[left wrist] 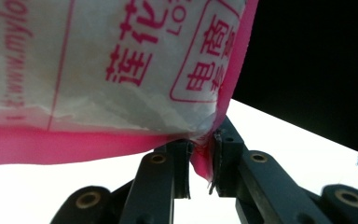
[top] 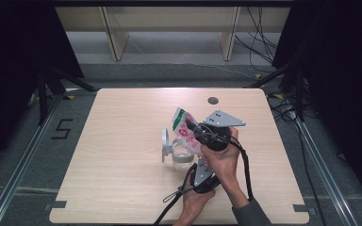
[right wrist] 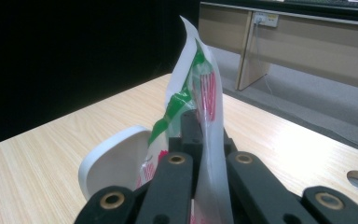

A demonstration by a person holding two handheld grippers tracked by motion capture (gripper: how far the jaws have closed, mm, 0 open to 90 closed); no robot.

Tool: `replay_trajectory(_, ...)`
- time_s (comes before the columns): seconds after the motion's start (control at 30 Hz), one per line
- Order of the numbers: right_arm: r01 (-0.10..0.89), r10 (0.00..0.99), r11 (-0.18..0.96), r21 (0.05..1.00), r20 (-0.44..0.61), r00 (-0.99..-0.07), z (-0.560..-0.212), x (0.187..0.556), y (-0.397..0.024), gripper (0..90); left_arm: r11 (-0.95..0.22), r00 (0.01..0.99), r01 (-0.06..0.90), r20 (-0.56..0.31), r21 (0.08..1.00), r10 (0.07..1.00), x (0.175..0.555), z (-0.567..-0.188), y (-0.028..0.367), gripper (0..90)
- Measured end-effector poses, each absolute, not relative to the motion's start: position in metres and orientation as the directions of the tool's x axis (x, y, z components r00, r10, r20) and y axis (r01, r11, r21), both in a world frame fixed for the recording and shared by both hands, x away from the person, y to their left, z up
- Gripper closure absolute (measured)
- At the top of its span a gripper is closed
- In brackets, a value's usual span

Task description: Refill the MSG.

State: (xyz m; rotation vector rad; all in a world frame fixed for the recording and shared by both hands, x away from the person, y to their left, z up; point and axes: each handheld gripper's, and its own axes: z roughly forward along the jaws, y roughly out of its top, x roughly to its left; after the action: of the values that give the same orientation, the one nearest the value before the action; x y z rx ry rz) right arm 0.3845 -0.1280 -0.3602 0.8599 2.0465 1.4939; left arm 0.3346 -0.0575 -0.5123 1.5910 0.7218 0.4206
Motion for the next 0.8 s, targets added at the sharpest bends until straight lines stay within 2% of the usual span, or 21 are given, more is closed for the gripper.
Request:
replay_trajectory(0.63,0.231,0.714,0.212,0.950,0.011,-0.700,-0.3603,0.3864,-0.1257,90.0,-0.011,0.734,0.210,-0.150,0.978,0.663,0.3351,-0.5119,-0.0577,79.3)
replay_trajectory(0.8,0.212,0.706,0.247,0.945,-0.026,-0.708,-0.3603,0.3879,-0.1238,90.0,-0.007,0.737,0.212,-0.155,0.977,0.657,0.3343,-0.5115,-0.0589,79.3)
